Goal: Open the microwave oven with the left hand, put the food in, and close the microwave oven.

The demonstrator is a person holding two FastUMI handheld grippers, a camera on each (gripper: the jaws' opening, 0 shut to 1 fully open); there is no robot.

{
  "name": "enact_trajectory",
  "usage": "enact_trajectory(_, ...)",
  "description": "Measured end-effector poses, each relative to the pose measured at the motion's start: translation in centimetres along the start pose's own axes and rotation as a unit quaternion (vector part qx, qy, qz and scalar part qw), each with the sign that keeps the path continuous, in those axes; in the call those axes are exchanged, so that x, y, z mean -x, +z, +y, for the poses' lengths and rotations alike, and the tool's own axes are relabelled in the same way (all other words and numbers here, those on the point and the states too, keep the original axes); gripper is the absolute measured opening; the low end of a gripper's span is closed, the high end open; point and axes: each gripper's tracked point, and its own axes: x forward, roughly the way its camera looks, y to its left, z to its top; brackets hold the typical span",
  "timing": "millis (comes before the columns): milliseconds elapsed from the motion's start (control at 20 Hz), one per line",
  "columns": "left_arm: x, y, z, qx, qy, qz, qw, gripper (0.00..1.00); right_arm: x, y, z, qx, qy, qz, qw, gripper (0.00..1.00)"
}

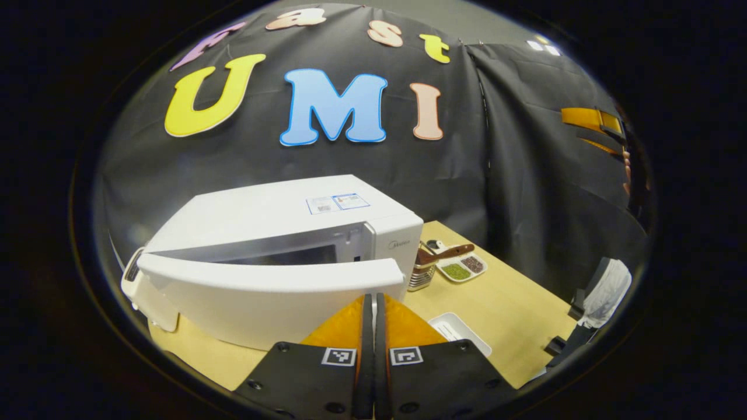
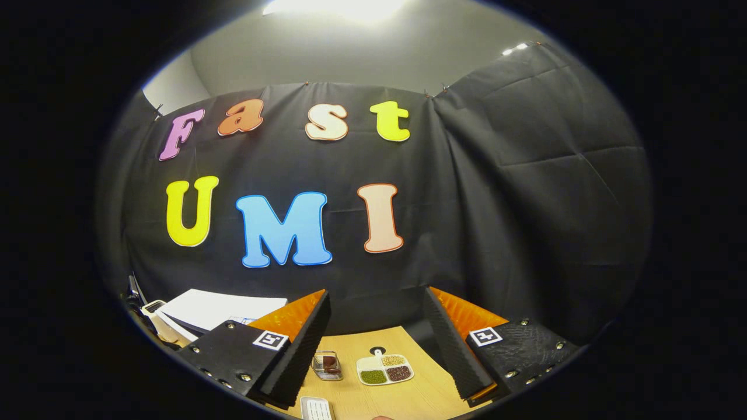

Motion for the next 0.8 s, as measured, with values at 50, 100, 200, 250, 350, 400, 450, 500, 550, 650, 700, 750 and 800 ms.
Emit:
enact_trajectory(50, -0.4, 0.2, 0.0, -0.002, 0.004, -0.001, 1.000, 0.07, -0.1, 0.0, -0.1, 0.001, -0.001, 0.000, 1.000, 0.97)
enact_trajectory(100, -0.8, 0.4, 0.0, -0.004, 0.008, -0.001, 1.000, 0.07, -0.2, -0.2, -0.4, 0.003, -0.003, 0.001, 1.000, 0.97)
enact_trajectory(200, -1.6, 0.8, 0.2, 0.000, 0.015, -0.003, 1.000, 0.07, -0.3, -0.3, -0.8, 0.002, -0.006, 0.002, 1.000, 0.97)
enact_trajectory(250, -2.0, 0.9, 0.3, 0.000, 0.016, -0.003, 1.000, 0.07, -0.2, -0.3, -0.9, 0.000, -0.005, 0.003, 1.000, 0.97)
enact_trajectory(350, -2.5, 1.2, 0.3, -0.008, 0.020, -0.002, 1.000, 0.07, -0.3, -0.2, -1.2, -0.002, -0.005, 0.002, 1.000, 0.97)
enact_trajectory(400, -2.9, 1.2, 0.4, -0.009, 0.023, -0.002, 1.000, 0.07, -0.4, -0.1, -1.5, -0.003, -0.008, 0.001, 1.000, 0.97)
enact_trajectory(450, -3.2, 1.4, 0.5, -0.007, 0.025, -0.002, 1.000, 0.06, -0.4, -0.1, -1.6, -0.005, -0.010, 0.001, 1.000, 0.97)
enact_trajectory(500, -3.4, 1.5, 0.7, -0.001, 0.028, -0.001, 1.000, 0.07, -0.5, -0.2, -1.6, -0.007, -0.011, 0.001, 1.000, 0.97)
enact_trajectory(550, -3.7, 1.7, 0.8, 0.005, 0.030, -0.001, 1.000, 0.07, -0.5, -0.3, -1.6, -0.009, -0.011, 0.002, 1.000, 0.97)
enact_trajectory(650, -4.3, 2.0, 0.9, 0.013, 0.031, 0.000, 0.999, 0.07, -0.7, -0.5, -1.8, -0.007, -0.013, 0.004, 1.000, 0.97)
enact_trajectory(700, -4.6, 2.0, 0.9, 0.015, 0.031, 0.000, 0.999, 0.07, -0.7, -0.6, -1.9, -0.007, -0.015, 0.004, 1.000, 0.97)
enact_trajectory(750, -4.7, 2.2, 1.0, 0.016, 0.031, 0.000, 0.999, 0.07, -0.7, -0.6, -2.0, -0.007, -0.016, 0.005, 1.000, 0.97)
enact_trajectory(800, -5.0, 2.2, 1.1, 0.016, 0.031, 0.001, 0.999, 0.07, -0.6, -0.6, -2.0, -0.009, -0.017, 0.005, 1.000, 0.97)
